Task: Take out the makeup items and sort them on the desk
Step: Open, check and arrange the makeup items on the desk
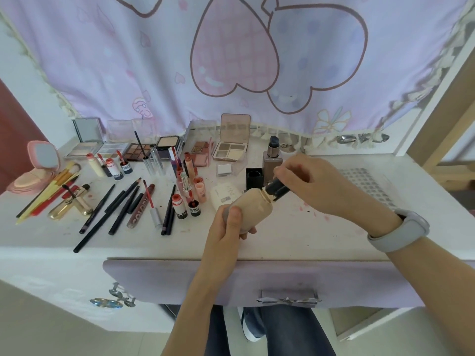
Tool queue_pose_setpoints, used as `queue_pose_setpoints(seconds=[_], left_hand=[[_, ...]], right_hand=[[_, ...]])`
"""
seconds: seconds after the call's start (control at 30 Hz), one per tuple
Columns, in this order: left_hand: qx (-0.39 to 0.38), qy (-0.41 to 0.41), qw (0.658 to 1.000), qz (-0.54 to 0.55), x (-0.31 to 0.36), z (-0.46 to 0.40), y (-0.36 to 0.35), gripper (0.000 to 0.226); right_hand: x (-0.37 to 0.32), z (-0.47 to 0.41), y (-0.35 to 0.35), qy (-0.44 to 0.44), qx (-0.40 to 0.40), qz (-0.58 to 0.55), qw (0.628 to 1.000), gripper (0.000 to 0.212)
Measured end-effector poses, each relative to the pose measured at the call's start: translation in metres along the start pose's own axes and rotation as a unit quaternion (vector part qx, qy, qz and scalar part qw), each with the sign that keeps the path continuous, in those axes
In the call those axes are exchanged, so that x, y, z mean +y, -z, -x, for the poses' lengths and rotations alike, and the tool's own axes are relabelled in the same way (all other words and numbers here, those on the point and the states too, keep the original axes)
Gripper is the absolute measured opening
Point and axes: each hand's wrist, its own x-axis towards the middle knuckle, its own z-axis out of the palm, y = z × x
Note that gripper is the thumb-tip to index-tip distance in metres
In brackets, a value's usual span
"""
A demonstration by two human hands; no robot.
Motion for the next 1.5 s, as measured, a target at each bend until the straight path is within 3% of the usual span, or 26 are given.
queue_pose_setpoints(seconds=[0.07,0.17,0.3,0.4,0.47,0.57,0.6,0.73,0.87,0.93,1.07,1.17,1.4,1.5], left_hand=[[0.006,-0.005,1.0,-0.002,-0.001,0.0,-0.001,0.042],[0.03,-0.001,1.0,0.006,-0.002,-0.001,0.002,0.042],[0.04,0.023,0.998,0.041,-0.006,-0.004,0.006,0.044],[0.029,0.014,0.999,0.025,-0.006,-0.003,0.006,0.042],[0.026,0.011,0.999,0.022,-0.006,-0.002,0.006,0.042],[0.031,0.014,0.999,0.033,-0.008,-0.003,0.007,0.041],[0.03,0.014,0.999,0.03,-0.008,-0.003,0.007,0.041],[0.031,0.015,0.999,0.031,-0.007,-0.004,0.006,0.04],[0.035,0.02,0.998,0.04,-0.007,-0.005,0.007,0.043],[0.031,0.018,0.999,0.035,-0.006,-0.005,0.006,0.043],[0.034,0.021,0.998,0.041,-0.006,-0.005,0.007,0.046],[0.044,0.027,0.998,0.048,-0.007,-0.005,0.008,0.055],[0.04,0.025,0.998,0.038,-0.007,-0.004,0.008,0.042],[0.039,0.028,0.998,0.036,-0.006,-0.004,0.008,0.043]], right_hand=[[0.0,0.0,0.002,0.022,-0.023,-0.026,0.999,0.015],[-0.003,0.0,0.007,0.036,-0.055,-0.057,0.996,0.026],[-0.009,-0.01,0.001,-0.001,-0.004,0.046,0.999,0.037],[-0.012,-0.014,0.003,0.006,0.002,-0.015,1.0,0.011],[-0.016,-0.016,0.005,-0.002,-0.026,-0.039,0.999,0.009],[-0.014,-0.021,0.001,-0.038,-0.039,0.089,0.995,0.04],[-0.015,-0.021,0.0,-0.042,-0.04,0.106,0.993,0.041],[-0.014,-0.018,0.003,0.0,-0.07,0.003,0.998,0.005],[-0.016,-0.019,-0.001,0.001,-0.087,-0.017,0.996,0.009],[-0.017,-0.018,-0.005,-0.012,-0.074,0.018,0.997,0.023],[-0.019,-0.017,-0.001,0.014,-0.03,-0.057,0.998,0.008],[-0.017,-0.017,0.006,0.05,-0.002,-0.124,0.991,0.021],[-0.013,-0.014,0.017,0.074,0.052,-0.156,0.984,0.029],[-0.011,-0.014,0.017,0.075,0.04,-0.131,0.988,0.033]])
